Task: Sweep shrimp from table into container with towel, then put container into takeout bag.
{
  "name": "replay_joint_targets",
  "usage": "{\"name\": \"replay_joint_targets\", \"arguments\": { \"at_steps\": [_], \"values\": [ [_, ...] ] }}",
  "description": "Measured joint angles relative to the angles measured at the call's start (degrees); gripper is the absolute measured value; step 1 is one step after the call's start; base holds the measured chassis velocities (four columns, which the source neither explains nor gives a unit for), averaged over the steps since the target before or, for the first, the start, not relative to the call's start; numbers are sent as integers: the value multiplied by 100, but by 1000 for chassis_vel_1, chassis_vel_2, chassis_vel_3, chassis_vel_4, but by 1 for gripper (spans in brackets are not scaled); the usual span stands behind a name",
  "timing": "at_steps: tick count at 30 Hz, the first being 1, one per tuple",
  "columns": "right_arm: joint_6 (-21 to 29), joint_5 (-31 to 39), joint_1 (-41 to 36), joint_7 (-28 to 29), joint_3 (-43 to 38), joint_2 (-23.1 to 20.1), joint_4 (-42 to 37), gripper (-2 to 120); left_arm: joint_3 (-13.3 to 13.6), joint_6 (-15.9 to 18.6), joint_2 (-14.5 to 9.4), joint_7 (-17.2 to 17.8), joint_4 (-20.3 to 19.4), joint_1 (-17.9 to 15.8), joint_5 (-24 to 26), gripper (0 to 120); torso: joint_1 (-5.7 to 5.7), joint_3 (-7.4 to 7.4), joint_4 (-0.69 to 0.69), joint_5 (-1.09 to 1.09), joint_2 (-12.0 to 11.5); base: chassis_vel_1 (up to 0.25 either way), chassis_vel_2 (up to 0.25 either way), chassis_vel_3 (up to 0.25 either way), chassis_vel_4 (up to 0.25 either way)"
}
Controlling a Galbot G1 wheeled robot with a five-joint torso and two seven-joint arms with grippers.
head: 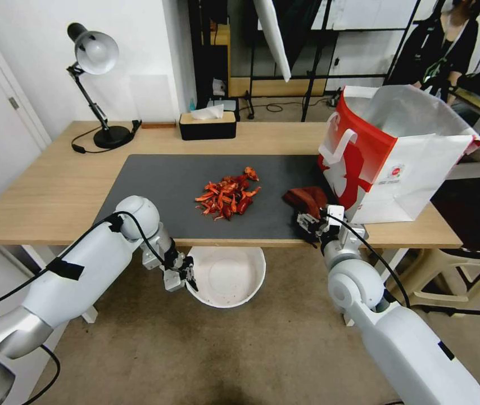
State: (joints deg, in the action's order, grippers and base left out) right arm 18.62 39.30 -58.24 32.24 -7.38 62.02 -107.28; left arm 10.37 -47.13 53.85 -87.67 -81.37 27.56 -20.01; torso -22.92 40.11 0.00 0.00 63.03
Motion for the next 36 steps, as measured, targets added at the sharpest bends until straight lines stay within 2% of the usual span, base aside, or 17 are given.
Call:
{"name": "replay_joint_targets", "arguments": {
  "at_steps": [1, 4, 5, 12, 14, 17, 20, 32, 36],
  "values": [
    [0, 0, 0, 0, 0, 0, 0, 62, 0, 0, 0, 0, 0, 0, 0, 0, 0, 0, 0, 0, 0, 0, 0, 0, 0],
    [5, 4, 0, 19, 8, 2, -34, 47, -13, 0, 2, 0, 9, 4, 4, 0, 0, 0, 0, 0, 0, 0, 0, 0, 0],
    [5, 4, 0, 19, 8, 2, -34, 47, -13, 0, 2, 0, 9, 4, 4, 0, 0, 0, 0, 0, 0, 0, 0, 0, 0],
    [21, 23, -9, 41, 4, -44, -81, 20, -41, 0, 2, 1, 7, 31, 8, 0, 0, 0, 0, 0, 0, 0, 0, 0, 0],
    [23, 28, -11, 42, 2, -48, -86, 18, -46, 0, 2, 0, 5, 34, 9, 0, 0, 0, 0, 0, 0, 0, 0, 0, 0],
    [27, 38, -20, 46, -2, -60, -103, 5, -54, 0, -4, 1, -2, 43, 9, 0, 0, 0, 0, 0, 0, 0, 0, 0, 0],
    [28, 42, -24, 46, -4, -65, -109, 1, -56, 0, -8, 1, -7, 46, 9, 0, 0, 0, 0, 0, 0, 0, 0, 0, 0],
    [20, 82, -72, 52, -43, -92, -262, 1, -84, 0, -2, 1, -10, 71, 7, 0, 0, 0, 0, 0, 0, 0, 0, 0, 0],
    [-179, 162, -80, -1, -74, -144, -390, 1, -109, 0, 1, 1, -24, 117, 0, 0, 0, 0, 0, 0, 0, 0, 0, 0, 0]
  ]
}}
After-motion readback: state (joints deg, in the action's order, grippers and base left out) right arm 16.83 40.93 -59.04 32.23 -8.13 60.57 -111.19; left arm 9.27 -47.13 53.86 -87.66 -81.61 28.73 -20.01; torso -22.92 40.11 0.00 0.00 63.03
